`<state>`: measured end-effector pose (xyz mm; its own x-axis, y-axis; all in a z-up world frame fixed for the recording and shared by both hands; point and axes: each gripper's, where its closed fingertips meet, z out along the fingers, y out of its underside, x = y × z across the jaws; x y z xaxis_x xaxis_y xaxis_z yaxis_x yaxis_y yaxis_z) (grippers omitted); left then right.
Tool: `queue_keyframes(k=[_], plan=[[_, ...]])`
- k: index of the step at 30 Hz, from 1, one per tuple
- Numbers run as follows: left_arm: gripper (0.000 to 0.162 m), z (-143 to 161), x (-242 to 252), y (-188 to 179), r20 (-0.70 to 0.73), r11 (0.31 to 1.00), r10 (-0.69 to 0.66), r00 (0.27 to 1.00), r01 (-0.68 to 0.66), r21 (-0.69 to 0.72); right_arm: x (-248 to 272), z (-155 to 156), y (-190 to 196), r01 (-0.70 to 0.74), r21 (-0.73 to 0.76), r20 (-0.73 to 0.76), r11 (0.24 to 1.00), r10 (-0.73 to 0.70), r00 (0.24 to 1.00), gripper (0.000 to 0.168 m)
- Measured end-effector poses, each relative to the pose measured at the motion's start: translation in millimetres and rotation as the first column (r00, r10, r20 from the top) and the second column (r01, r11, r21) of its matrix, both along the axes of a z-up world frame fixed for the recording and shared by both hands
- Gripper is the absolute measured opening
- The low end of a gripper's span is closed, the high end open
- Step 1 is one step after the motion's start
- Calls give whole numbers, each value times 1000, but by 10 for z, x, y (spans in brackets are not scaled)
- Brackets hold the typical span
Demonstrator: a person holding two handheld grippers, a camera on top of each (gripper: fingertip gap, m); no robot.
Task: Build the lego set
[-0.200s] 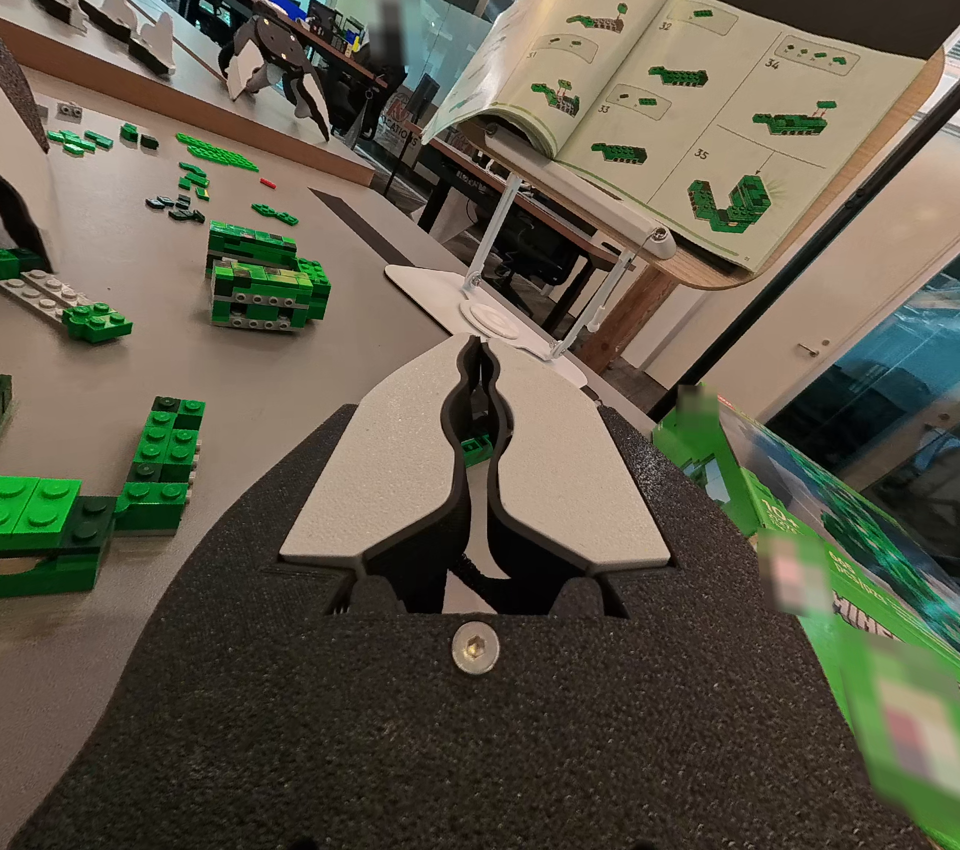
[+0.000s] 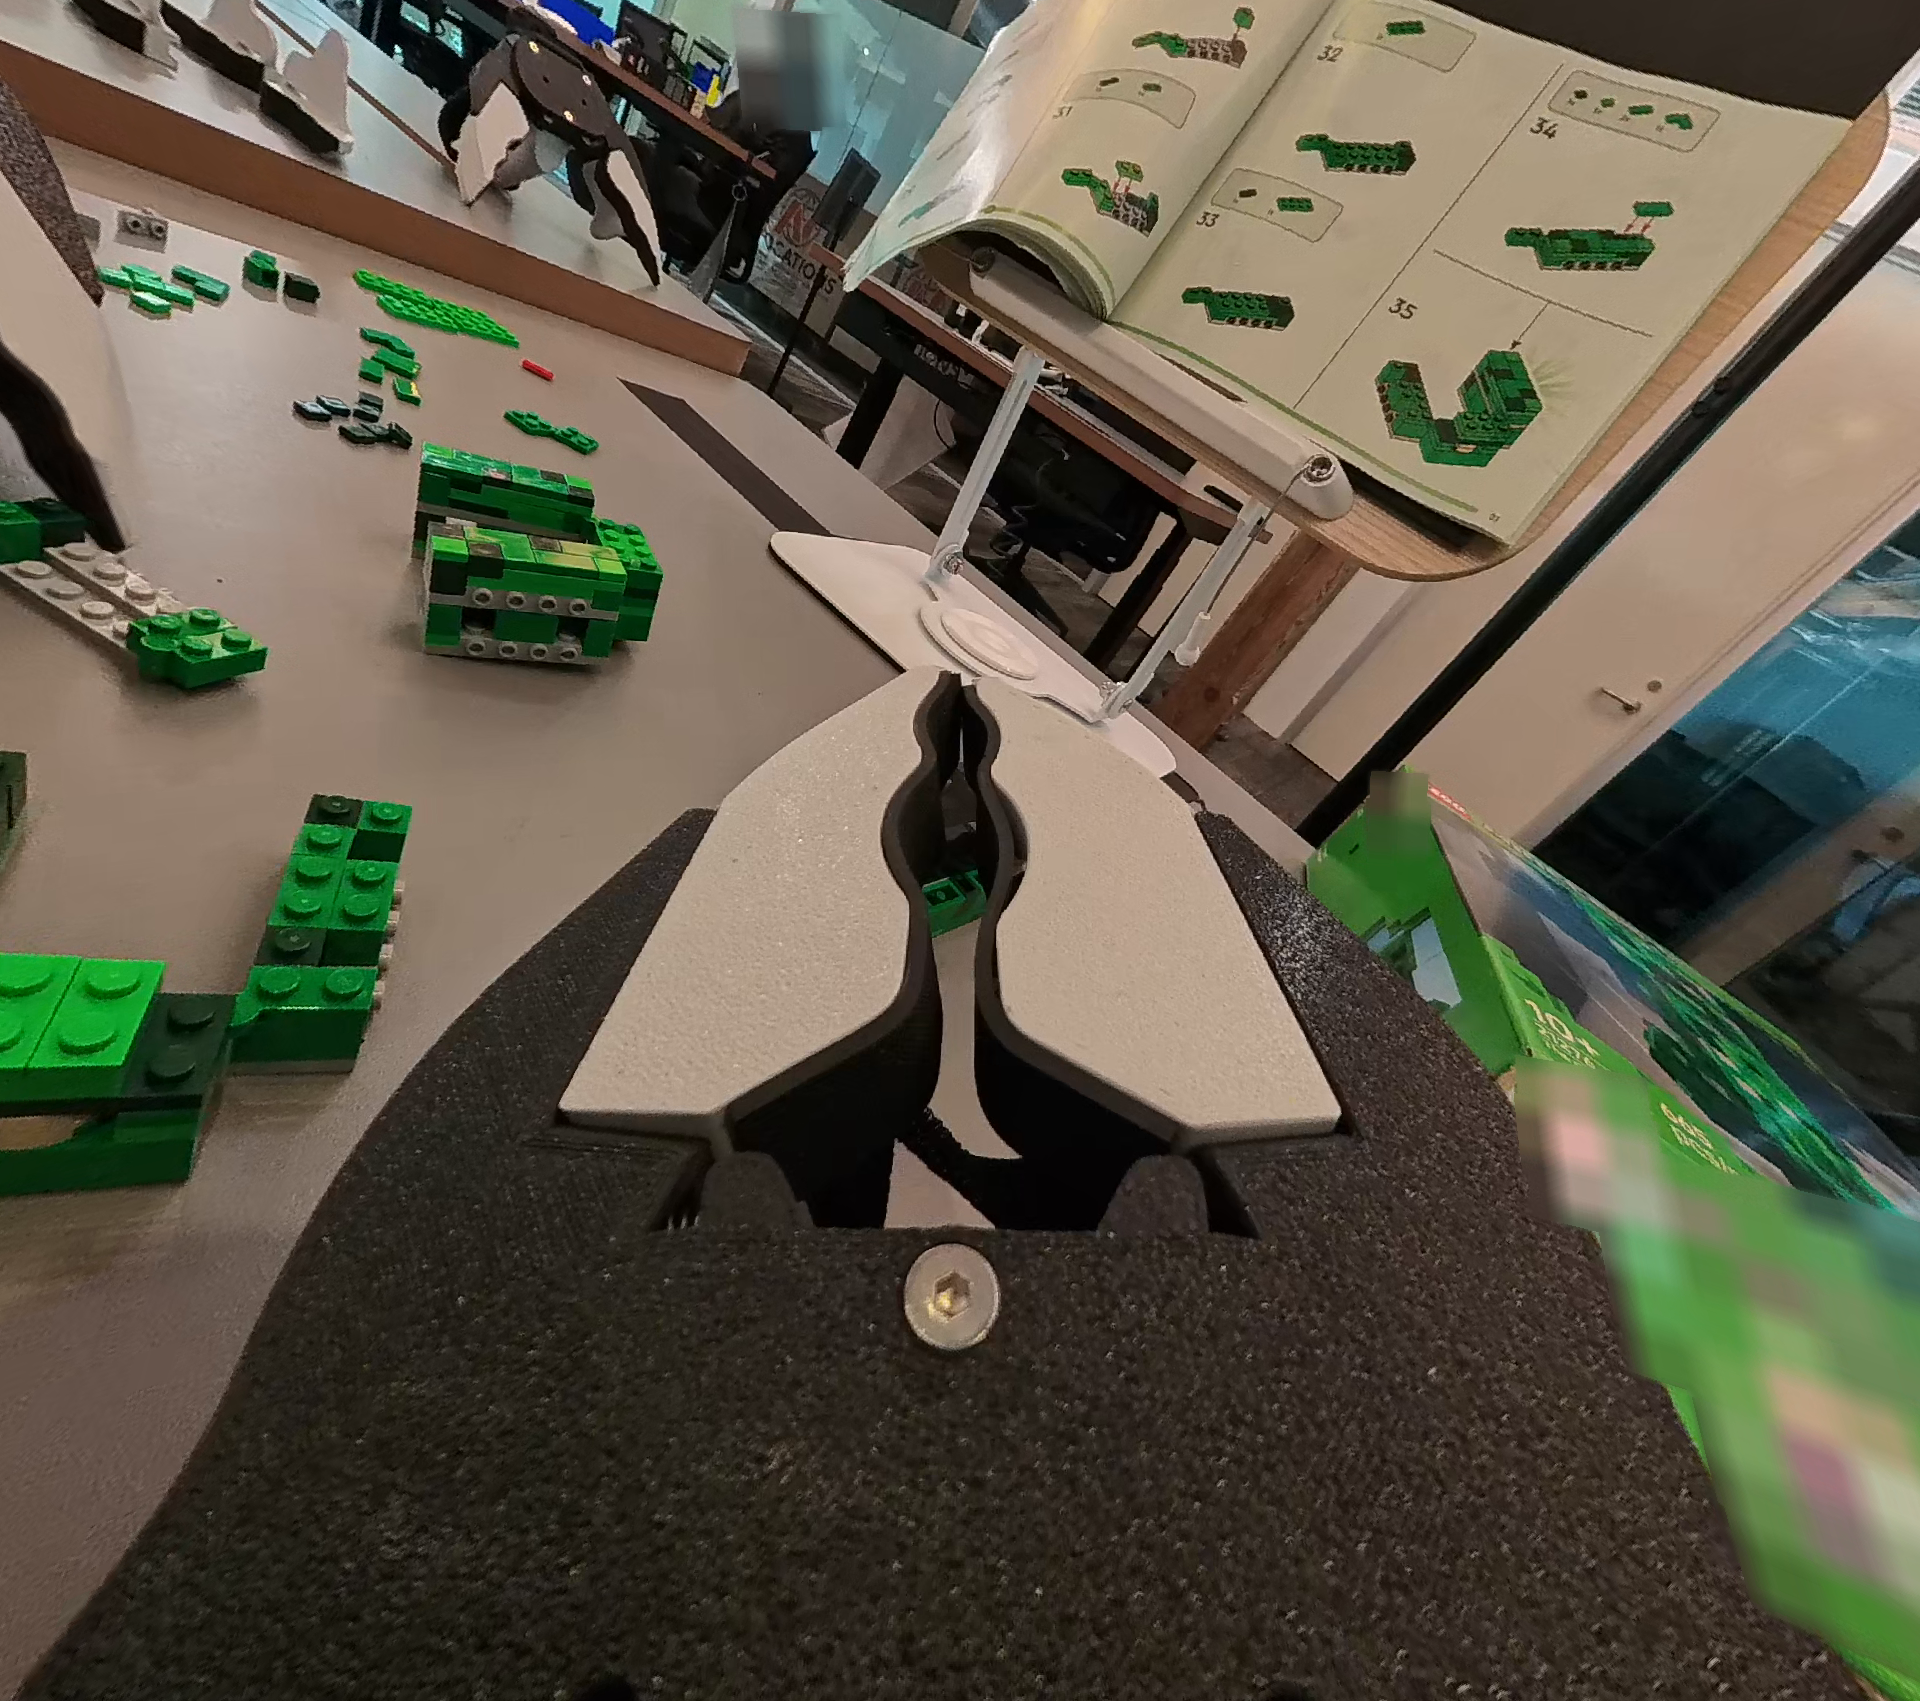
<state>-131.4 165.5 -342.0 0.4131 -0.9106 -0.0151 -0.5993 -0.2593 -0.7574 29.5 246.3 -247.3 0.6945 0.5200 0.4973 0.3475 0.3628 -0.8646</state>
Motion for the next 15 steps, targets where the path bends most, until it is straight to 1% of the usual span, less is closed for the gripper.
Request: queue_keyframes(k=[7, 15], plan=[[38, 6, -11, 10, 2, 1000, 11, 1000, -11, 4, 1, 2, -1, -1, -1, -2, 1000, 1, 1000, 0], [34, 32, -23, 28, 20, 1000, 25, 999, -25, 9, -2, -2, -2, -2, 0, 2, 1000, 2, 1000, 0]])
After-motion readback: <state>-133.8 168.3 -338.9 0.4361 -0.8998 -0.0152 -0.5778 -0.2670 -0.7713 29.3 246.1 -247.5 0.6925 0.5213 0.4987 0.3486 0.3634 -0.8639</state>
